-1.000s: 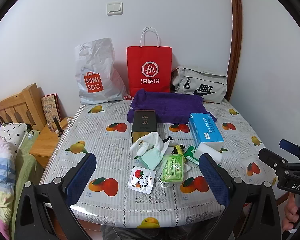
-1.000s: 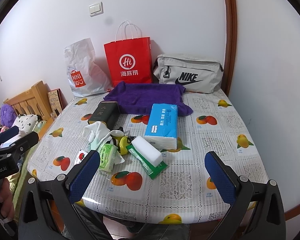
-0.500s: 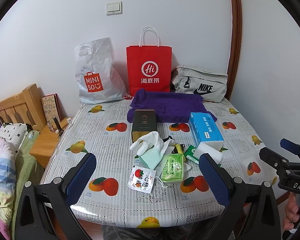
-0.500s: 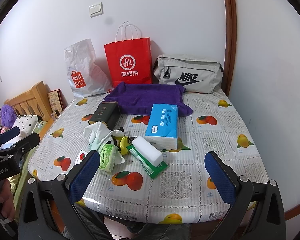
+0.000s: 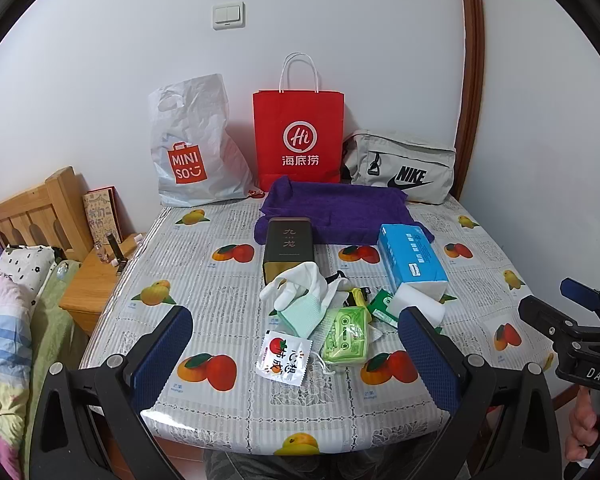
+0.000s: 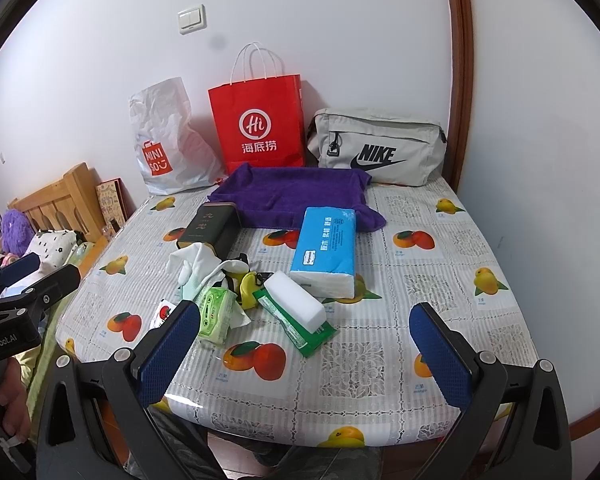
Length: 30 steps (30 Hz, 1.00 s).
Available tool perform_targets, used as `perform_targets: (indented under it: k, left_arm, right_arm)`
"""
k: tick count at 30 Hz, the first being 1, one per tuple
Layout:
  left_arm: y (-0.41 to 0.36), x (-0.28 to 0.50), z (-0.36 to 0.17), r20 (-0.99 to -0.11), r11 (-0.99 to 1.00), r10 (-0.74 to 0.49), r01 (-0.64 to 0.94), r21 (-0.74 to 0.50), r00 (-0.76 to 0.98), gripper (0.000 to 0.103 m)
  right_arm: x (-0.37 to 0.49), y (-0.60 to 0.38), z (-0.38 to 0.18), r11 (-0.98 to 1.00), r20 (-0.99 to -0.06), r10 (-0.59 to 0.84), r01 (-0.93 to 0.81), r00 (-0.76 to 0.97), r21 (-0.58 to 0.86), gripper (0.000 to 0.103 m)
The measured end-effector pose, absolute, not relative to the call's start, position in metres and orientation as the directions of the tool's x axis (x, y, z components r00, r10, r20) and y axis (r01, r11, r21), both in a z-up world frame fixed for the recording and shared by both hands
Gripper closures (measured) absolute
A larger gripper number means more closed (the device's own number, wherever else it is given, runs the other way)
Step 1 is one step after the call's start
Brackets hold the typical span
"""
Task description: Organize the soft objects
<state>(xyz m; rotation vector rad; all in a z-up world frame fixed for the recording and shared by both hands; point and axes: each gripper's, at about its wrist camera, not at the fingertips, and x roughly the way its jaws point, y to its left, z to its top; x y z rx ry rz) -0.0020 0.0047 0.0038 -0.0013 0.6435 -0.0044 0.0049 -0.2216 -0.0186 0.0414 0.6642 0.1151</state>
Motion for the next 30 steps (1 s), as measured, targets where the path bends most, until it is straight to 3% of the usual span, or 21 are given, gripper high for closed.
perform_targets:
  k: [16,30]
  left_arm:
    - [0.010,0.012,-0.009,-0.623,1.000,-0.024,0.009,-0.028,0.782,0.000]
    - [0.035,0.053,-0.083,-0.729,0.999,0.000,-0.026,-0.025,0.685,0.000]
  right_arm:
    - [0.008,-0.223,-0.028,0.992,-0.615,0.129,-0.101,0.778,0.081,0.000]
    - [0.049,-0.226,-0.083,0.982,-0.664,0.186,-0.158,0.724,0.103,0.000]
